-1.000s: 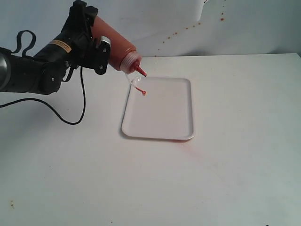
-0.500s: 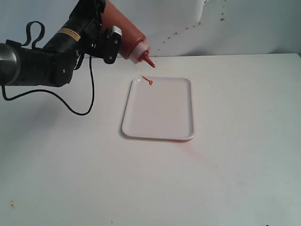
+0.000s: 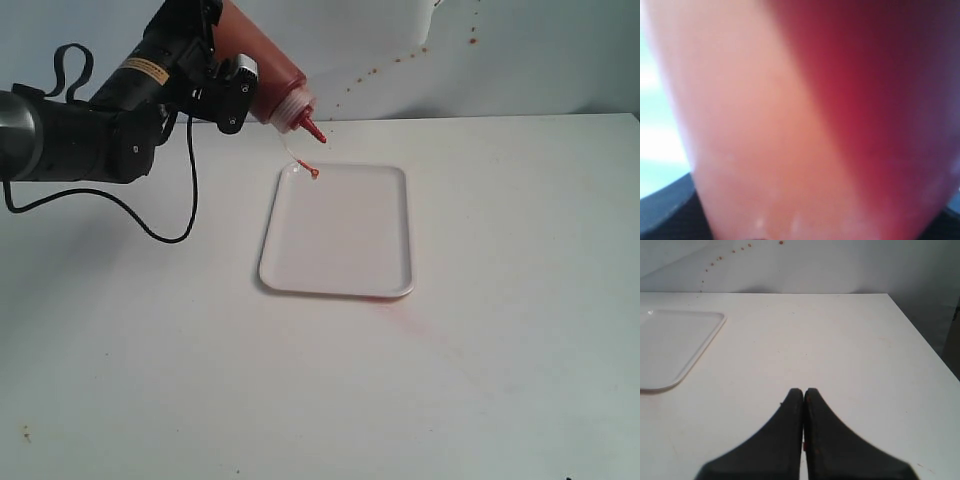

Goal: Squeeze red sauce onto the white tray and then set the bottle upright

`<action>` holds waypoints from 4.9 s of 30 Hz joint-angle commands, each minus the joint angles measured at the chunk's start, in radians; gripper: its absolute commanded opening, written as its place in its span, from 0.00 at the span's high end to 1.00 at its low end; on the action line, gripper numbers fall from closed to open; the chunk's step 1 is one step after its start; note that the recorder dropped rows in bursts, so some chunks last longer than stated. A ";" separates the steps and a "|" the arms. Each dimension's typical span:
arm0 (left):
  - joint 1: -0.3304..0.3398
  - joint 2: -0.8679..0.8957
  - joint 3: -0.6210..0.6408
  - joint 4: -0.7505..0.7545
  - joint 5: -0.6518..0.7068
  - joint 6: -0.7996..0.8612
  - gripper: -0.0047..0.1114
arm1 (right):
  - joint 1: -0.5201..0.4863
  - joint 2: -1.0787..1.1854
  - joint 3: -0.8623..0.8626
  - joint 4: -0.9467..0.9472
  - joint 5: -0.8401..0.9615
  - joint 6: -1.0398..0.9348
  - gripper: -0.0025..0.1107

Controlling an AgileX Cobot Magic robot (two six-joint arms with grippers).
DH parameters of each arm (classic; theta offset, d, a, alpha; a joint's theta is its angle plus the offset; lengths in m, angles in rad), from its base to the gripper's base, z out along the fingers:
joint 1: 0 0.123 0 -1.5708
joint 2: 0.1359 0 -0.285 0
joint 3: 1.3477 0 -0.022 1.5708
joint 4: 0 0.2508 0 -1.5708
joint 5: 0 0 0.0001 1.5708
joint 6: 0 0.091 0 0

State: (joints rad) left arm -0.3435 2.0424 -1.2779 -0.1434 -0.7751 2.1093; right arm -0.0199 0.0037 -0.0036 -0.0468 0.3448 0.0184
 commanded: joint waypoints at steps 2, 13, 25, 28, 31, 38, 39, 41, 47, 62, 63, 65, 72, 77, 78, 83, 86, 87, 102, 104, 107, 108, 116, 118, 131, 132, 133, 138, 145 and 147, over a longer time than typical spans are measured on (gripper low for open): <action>-0.005 -0.018 -0.018 -0.003 -0.066 -0.015 0.96 | -0.007 -0.004 0.004 0.006 -0.004 -0.007 0.98; -0.005 -0.018 -0.018 -0.003 -0.066 -0.015 0.96 | -0.007 -0.004 0.004 0.006 -0.004 -0.007 0.98; -0.005 -0.018 -0.018 -0.005 -0.066 -0.015 0.96 | -0.007 -0.004 0.004 0.006 -0.004 -0.007 0.98; -0.005 -0.018 -0.018 -0.005 -0.066 -0.015 0.96 | -0.007 -0.004 0.004 0.006 -0.004 -0.007 0.98; -0.005 -0.018 -0.018 -0.005 -0.066 -0.015 0.96 | -0.007 -0.004 0.004 0.006 -0.004 -0.007 0.98; -0.005 -0.018 -0.018 -0.005 -0.066 -0.015 0.96 | -0.007 -0.004 0.004 0.006 -0.004 -0.007 0.98; -0.005 -0.018 -0.018 -0.005 -0.066 -0.015 0.96 | -0.007 -0.004 0.004 0.006 -0.004 -0.007 0.98; -0.005 -0.018 -0.018 -0.005 -0.066 -0.015 0.96 | -0.007 -0.004 0.004 0.006 -0.004 -0.007 0.98; -0.005 -0.018 -0.018 -0.005 -0.066 -0.015 0.96 | -0.007 -0.004 0.004 -0.006 -0.004 -0.008 0.98; -0.005 -0.018 -0.018 -0.005 -0.058 -0.015 0.96 | -0.007 -0.004 0.004 0.047 -0.397 -0.010 0.98; -0.005 -0.018 -0.018 -0.005 -0.058 -0.015 0.96 | -0.007 -0.004 0.004 0.053 -0.430 -0.010 0.98; -0.005 -0.018 -0.018 -0.005 -0.058 -0.015 0.96 | -0.007 -0.004 0.004 0.058 -0.479 -0.010 0.98; -0.005 -0.016 -0.018 -0.003 -0.058 -0.015 0.96 | 0.000 -0.004 0.004 0.047 -0.632 0.103 0.98; -0.005 -0.016 -0.018 -0.003 -0.058 -0.015 0.96 | 0.001 -0.004 0.004 0.024 -0.650 0.148 0.98; -0.005 -0.016 -0.018 -0.003 -0.058 -0.015 0.96 | 0.001 -0.004 0.004 0.011 -0.650 0.151 0.98; -0.005 -0.016 -0.018 -0.003 -0.058 -0.015 0.96 | 0.001 -0.004 0.004 0.005 -0.665 0.177 0.98; -0.005 -0.016 -0.018 -0.003 -0.058 -0.015 0.96 | 0.001 -0.004 0.004 -0.198 -0.771 0.383 0.98; -0.005 -0.016 -0.018 -0.003 -0.058 -0.015 0.96 | 0.001 -0.004 -0.024 -0.422 -0.846 0.514 0.98; -0.005 -0.016 -0.018 -0.003 -0.058 -0.015 0.96 | 0.001 1.095 -0.682 -1.217 -1.124 1.275 0.98; -0.005 -0.016 -0.018 -0.003 -0.058 -0.015 0.96 | 0.001 1.196 -0.748 -1.262 -1.174 1.273 0.98; -0.005 -0.016 -0.018 -0.003 -0.058 -0.015 0.96 | 0.001 1.395 -0.911 -1.303 -1.331 1.273 0.98; -0.005 -0.016 -0.018 -0.003 -0.058 -0.015 0.96 | 0.001 1.430 -0.949 -1.308 -1.352 1.273 0.98; -0.005 -0.016 -0.018 -0.003 -0.058 -0.015 0.96 | 0.001 1.771 -1.168 -1.321 -1.332 1.268 0.98; -0.005 -0.016 -0.018 -0.003 -0.058 -0.015 0.96 | 0.001 1.829 -1.191 -1.310 -1.294 1.269 0.98; -0.005 -0.017 -0.018 0.088 -0.058 -0.015 0.96 | 0.095 2.079 -1.433 -1.421 -1.228 1.261 0.93; -0.005 -0.017 -0.018 0.100 -0.058 -0.015 0.96 | 0.109 2.084 -1.448 -1.456 -1.207 1.261 0.90; -0.005 -0.017 -0.018 0.104 -0.058 -0.015 0.96 | 0.128 2.092 -1.464 -1.489 -1.187 1.261 0.85; -0.005 -0.017 -0.018 0.106 -0.058 -0.015 0.96 | 0.197 2.096 -1.482 -1.609 -1.114 1.260 0.39; -0.005 -0.017 -0.018 0.136 -0.066 -0.015 0.96 | 0.223 2.096 -1.482 -1.689 -1.043 1.241 0.05; -0.005 -0.017 -0.018 0.158 -0.066 -0.015 0.96 | 0.220 2.095 -1.482 -1.698 -1.080 1.250 0.05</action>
State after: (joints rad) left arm -0.3451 2.0430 -1.2802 0.0000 -0.7827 2.1171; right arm 0.1981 2.1001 -1.4826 -1.7215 -0.7023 1.2605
